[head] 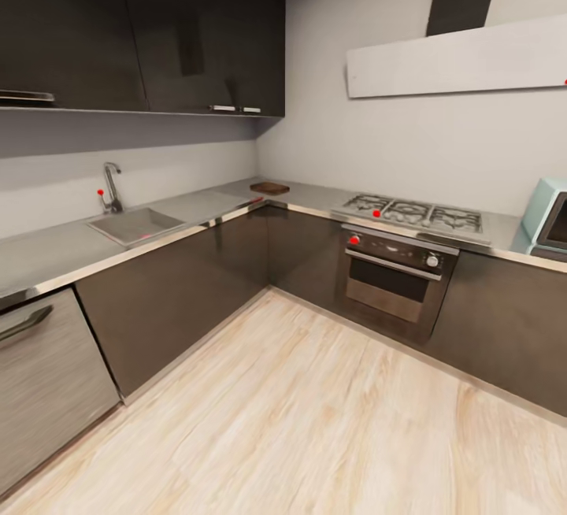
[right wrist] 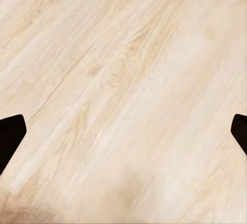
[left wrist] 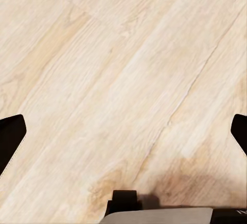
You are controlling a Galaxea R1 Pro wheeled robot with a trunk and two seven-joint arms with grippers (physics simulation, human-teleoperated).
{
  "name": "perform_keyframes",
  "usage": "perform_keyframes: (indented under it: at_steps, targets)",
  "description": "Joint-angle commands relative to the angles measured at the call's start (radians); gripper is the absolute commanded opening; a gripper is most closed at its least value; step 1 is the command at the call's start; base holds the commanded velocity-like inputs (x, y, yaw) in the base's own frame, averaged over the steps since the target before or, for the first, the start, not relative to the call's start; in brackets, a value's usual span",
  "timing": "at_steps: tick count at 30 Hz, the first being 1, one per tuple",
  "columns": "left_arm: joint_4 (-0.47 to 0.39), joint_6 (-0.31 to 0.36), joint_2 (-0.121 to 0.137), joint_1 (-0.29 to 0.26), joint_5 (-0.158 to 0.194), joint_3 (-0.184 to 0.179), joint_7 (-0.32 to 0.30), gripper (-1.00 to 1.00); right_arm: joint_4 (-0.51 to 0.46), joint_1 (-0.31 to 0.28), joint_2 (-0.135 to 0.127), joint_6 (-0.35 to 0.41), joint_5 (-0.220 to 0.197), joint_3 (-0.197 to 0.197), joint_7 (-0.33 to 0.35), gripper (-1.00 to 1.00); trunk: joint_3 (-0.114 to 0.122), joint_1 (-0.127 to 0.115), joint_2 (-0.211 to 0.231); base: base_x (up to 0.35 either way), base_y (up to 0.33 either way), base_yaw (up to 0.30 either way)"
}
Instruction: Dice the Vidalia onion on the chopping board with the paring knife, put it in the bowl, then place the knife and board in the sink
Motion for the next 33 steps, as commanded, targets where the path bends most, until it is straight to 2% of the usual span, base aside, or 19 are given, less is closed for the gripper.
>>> perform_keyframes:
  at_steps: [1, 33]
  targets:
    - [-0.001, -0.002, 0.000, 0.000, 0.001, 0.001, 0.000, 1.00, 0.001, 0.000, 0.000, -0.003, 0.001, 0.000, -0.001, 1.00, -0.001, 0.001, 0.000, 0.345, 0.000, 0.000]
    - [-0.001, -0.002, 0.000, 0.000, 0.001, 0.001, 0.000, 1.00, 0.000, -0.001, -0.003, -0.003, 0.001, 0.000, -0.001, 1.00, -0.001, 0.001, 0.000, 0.345, 0.000, 0.000]
